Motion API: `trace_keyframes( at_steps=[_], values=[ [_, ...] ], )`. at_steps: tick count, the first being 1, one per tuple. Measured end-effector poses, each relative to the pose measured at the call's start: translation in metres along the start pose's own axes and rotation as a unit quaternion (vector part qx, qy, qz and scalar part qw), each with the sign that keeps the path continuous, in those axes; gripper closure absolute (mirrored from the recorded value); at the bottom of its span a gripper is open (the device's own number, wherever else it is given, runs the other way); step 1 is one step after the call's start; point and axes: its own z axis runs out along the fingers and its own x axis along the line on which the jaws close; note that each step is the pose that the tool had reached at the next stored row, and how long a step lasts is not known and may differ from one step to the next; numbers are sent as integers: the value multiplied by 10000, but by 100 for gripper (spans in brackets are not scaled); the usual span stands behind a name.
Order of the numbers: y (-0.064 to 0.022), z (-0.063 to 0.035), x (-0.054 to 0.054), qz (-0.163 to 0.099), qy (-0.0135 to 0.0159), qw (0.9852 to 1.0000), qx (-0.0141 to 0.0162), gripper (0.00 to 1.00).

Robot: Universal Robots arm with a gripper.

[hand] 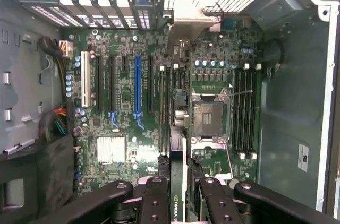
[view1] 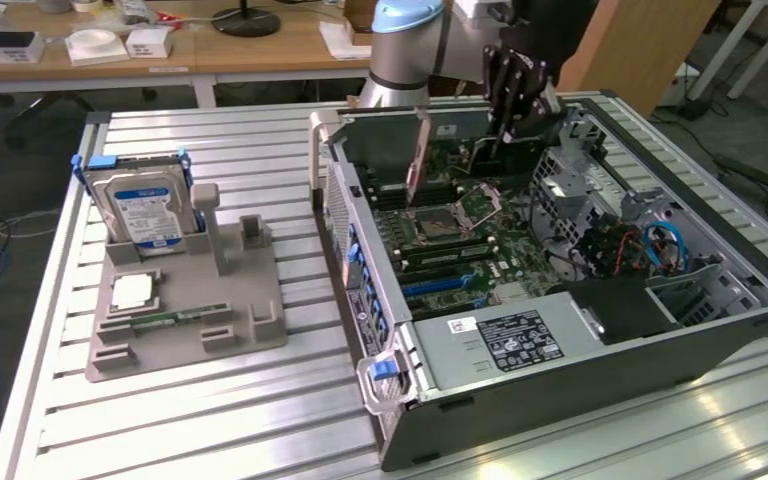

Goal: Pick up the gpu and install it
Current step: 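Insert the gpu into the slot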

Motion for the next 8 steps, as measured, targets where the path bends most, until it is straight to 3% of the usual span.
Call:
trace_keyframes(
  at_steps=[8],
  values=[
    [31,129,97,-11,1,10000,3,74]
  ],
)
